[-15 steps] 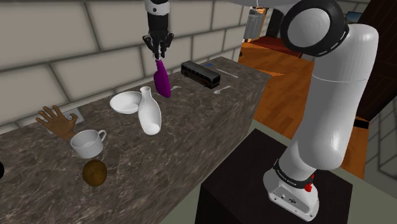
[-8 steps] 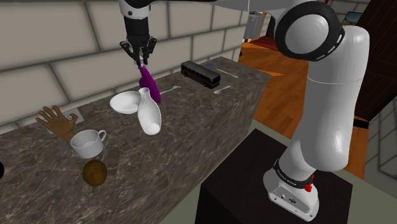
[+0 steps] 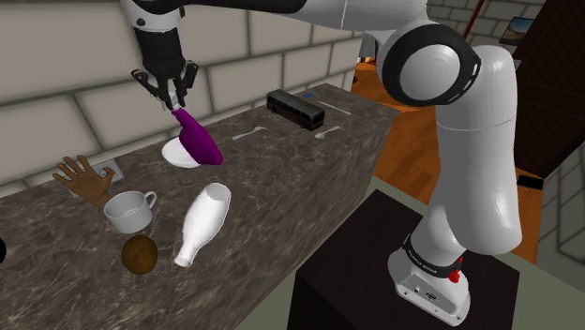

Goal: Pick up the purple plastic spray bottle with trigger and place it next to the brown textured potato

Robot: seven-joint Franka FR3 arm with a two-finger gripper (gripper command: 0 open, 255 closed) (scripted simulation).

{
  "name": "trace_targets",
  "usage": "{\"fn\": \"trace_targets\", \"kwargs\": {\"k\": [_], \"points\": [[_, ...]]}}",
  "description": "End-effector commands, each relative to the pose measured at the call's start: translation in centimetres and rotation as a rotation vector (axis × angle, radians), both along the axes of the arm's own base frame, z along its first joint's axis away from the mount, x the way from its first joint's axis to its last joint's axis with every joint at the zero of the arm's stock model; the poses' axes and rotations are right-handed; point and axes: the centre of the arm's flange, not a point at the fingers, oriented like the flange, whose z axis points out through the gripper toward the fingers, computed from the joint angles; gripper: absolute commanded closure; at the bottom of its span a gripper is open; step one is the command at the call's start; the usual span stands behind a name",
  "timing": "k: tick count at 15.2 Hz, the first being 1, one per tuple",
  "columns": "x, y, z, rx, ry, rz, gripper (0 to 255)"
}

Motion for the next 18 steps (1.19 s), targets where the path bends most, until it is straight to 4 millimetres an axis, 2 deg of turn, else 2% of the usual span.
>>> {"fn": "trace_targets", "kwargs": {"k": [1, 5, 18], "points": [[-0.3, 2.7, -0.2, 0.000, 0.000, -0.001, 255], [-1.0, 8.1, -0.2, 0.000, 0.000, -0.001, 255], [-1.0, 8.1, -7.0, 0.000, 0.000, -0.001, 255]]}}
